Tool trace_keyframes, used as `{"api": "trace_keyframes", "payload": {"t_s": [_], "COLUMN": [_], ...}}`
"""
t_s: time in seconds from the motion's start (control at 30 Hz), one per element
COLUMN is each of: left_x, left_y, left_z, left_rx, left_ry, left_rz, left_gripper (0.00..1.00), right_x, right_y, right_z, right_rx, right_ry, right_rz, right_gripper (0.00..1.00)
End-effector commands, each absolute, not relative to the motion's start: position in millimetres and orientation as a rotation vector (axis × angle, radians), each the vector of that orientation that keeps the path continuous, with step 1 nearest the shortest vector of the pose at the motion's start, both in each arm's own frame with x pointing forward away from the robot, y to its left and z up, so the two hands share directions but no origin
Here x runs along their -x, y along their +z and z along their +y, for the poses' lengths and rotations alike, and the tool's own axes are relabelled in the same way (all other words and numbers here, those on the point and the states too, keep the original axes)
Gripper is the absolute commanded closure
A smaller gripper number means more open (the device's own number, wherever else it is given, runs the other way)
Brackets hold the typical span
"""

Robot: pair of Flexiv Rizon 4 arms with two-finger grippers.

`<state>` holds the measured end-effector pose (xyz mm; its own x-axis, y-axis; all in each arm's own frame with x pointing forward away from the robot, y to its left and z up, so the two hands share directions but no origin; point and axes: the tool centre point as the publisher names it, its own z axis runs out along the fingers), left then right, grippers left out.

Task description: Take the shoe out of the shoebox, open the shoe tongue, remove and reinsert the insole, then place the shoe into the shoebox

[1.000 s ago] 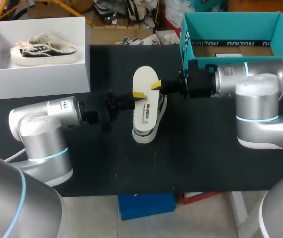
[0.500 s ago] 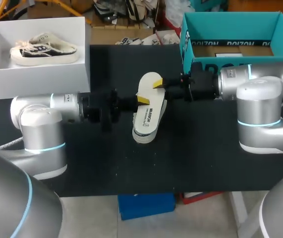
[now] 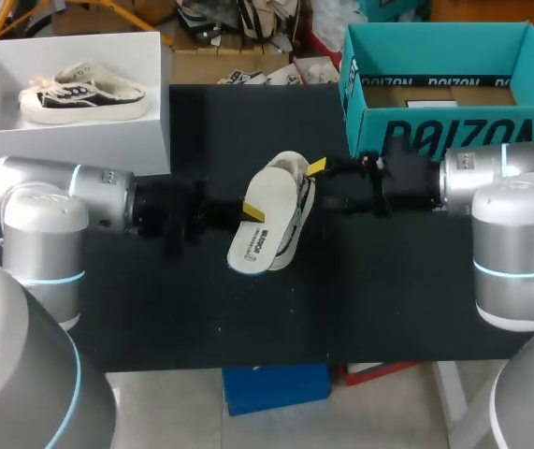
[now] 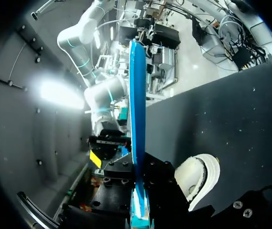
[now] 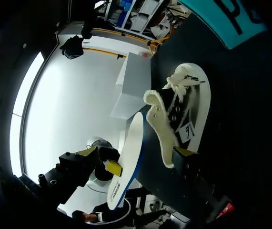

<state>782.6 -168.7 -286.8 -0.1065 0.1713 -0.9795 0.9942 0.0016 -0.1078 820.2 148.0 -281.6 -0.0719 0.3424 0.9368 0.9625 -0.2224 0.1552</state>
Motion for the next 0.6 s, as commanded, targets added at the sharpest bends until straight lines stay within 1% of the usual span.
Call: {"api": "trace_keyframes", "payload": {"t_s": [0.03, 0.6], "left_x": [-762.1, -730.1], "left_y": [-278.8, -289.1], "left_z": [-153.1, -132.4], "left_rx": [-1.341, -1.447], "left_ry": [-1.17, -1.19], "left_rz": [1.48, 1.551], "left_gripper": [1.0, 1.0], "right_x": [-799.8, -750.3], "right_y": [-275.3, -249.4], "right_z": [136.3, 112.2], "right_rx": [1.643, 1.801], "right_ry": [-1.323, -1.322], "right_rz": [-1.411, -1.408], "right_gripper": [0.0, 0.0]}}
